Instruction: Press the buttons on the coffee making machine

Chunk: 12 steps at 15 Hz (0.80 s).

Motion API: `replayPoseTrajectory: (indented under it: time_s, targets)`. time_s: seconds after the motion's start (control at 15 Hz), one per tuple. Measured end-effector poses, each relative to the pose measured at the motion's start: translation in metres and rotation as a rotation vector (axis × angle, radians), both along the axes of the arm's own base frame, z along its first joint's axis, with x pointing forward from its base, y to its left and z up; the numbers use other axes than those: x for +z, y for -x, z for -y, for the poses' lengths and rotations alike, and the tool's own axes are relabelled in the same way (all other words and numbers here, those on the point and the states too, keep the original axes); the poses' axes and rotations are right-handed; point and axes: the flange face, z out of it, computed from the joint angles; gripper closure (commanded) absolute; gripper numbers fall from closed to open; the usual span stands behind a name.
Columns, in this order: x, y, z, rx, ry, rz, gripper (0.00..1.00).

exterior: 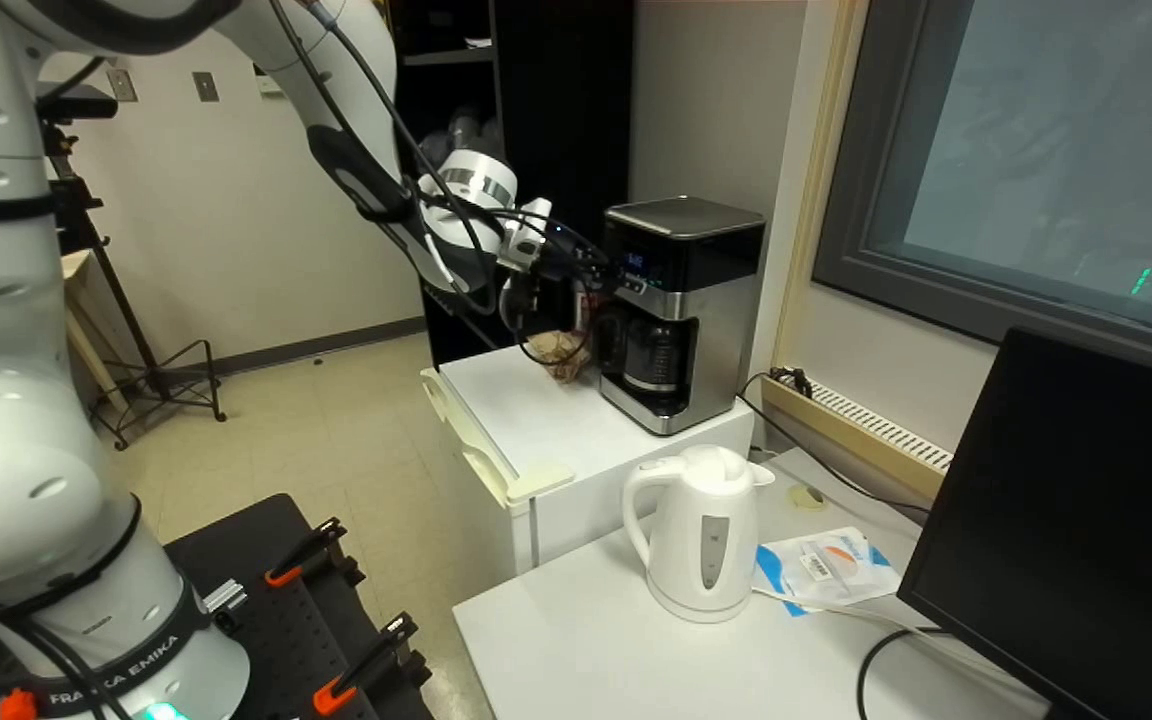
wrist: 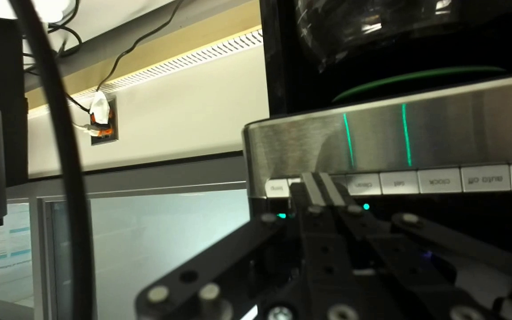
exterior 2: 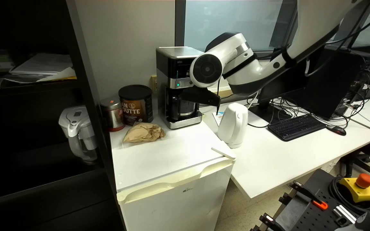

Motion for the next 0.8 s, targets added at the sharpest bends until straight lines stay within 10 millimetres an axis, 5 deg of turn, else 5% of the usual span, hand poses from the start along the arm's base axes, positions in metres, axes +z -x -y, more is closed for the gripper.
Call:
replayPoseTrajectory:
  time_s: [0.8]
  targets:
    - [-0.0046,-0.0016,0.0019,-0.004,0.0,-0.007,1.0]
